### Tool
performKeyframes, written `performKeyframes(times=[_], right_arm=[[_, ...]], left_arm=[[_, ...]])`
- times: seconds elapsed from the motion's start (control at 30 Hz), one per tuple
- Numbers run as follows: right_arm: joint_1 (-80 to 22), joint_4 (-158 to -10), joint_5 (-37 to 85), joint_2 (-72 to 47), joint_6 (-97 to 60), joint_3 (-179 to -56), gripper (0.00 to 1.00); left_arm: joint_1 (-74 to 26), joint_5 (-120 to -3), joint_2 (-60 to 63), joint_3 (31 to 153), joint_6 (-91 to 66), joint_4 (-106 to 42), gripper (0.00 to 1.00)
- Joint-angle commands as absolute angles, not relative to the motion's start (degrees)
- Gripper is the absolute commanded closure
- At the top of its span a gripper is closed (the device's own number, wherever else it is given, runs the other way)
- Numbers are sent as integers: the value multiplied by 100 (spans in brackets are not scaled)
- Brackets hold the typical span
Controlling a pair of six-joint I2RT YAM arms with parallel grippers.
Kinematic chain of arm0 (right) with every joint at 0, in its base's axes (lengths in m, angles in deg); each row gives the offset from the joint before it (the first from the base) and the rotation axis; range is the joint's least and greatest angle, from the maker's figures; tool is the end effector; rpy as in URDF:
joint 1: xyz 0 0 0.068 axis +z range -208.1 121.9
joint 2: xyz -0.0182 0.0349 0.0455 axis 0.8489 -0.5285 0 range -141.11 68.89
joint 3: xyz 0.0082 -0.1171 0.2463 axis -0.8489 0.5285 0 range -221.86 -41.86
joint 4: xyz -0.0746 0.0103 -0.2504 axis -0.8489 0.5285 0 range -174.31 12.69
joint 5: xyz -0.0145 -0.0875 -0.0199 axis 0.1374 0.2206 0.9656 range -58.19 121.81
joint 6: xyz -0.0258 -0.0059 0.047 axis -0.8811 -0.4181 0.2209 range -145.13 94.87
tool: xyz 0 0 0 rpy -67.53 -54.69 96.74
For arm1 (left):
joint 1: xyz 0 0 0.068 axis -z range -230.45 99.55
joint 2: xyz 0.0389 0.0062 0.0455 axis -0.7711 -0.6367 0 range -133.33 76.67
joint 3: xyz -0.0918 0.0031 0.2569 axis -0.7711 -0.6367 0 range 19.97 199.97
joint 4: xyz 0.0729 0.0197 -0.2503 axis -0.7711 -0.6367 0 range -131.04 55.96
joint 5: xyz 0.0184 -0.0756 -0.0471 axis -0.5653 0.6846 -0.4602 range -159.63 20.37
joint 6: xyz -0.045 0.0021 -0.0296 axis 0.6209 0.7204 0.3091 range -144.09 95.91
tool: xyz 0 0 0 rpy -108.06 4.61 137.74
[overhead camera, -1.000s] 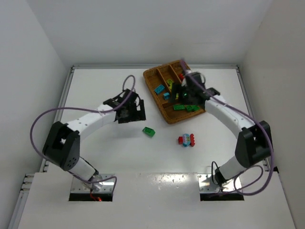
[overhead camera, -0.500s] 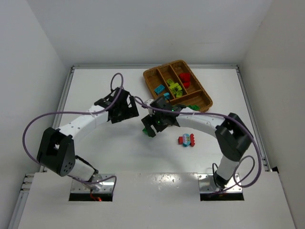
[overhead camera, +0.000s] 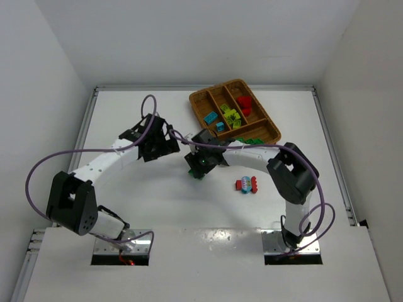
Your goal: Sort the legos into containers by color
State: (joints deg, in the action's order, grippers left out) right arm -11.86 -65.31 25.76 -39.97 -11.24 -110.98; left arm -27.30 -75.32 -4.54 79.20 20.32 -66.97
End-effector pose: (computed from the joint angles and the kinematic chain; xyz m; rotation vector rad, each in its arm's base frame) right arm 0.2663 0.2834 0.1594 -0.7837 2.5607 0.4975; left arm 0.2700 -0.1117 0.2487 -0.5113 2.5065 -0.3440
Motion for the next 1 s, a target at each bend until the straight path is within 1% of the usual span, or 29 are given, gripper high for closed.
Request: performKeyframes(times=[0.0, 0.1, 0.13, 0.2, 0.33, 0.57, 0.67, 0.73, 0.8, 0.83, 0.93, 0.97], right_arm=[[-1160, -6858, 2661, -4027, -1045, -11279, 54], [-1160, -6858, 2723, -4080, -983, -11279, 64], [-1160, -6858, 2724, -4080, -983, -11279, 65], [-1160, -6858, 2803, -4080, -983, -11279, 65], [-1160, -6858, 2855, -4132, -931, -11217, 56], [-1160, -6858, 2908, -4300, -755, -11270, 55], [-1160, -7042, 3075, -4160, -702, -11217, 65], [-1160, -7095, 3137, -3967, -562, -11069, 69], [-1239, -7043, 2892, -3519, -500, -10964, 72], [-1300, -7043, 2777, -3047, -439, -10876, 72], [-1686, -7095, 1681, -2263, -360, -10454, 74], [-1818, -7095, 851, -2026, -359, -10227, 74]], left_arm=[[-2786, -7420, -252, 7895, 1968, -6674, 0], [-2839, -7420, -191, 7843, 1916, -6674, 0], [-2839, -7420, -190, 7842, 1916, -6674, 0], [-2900, -7367, -138, 7842, 1863, -6674, 0], [-3006, -7314, -76, 7842, 1863, -6674, 0], [-3006, -7209, -24, 7789, 1810, -6674, 0], [-3059, -7209, -23, 7737, 1810, -6621, 0], [-3059, -7209, -23, 7737, 1749, -6621, 0], [-3059, -7043, 29, 7737, 1635, -6621, 0], [-3059, -6955, 29, 7737, 1504, -6569, 0], [-3059, -5991, 257, 7737, 969, -6201, 0], [-3111, -5195, 310, 7737, 827, -6121, 0]])
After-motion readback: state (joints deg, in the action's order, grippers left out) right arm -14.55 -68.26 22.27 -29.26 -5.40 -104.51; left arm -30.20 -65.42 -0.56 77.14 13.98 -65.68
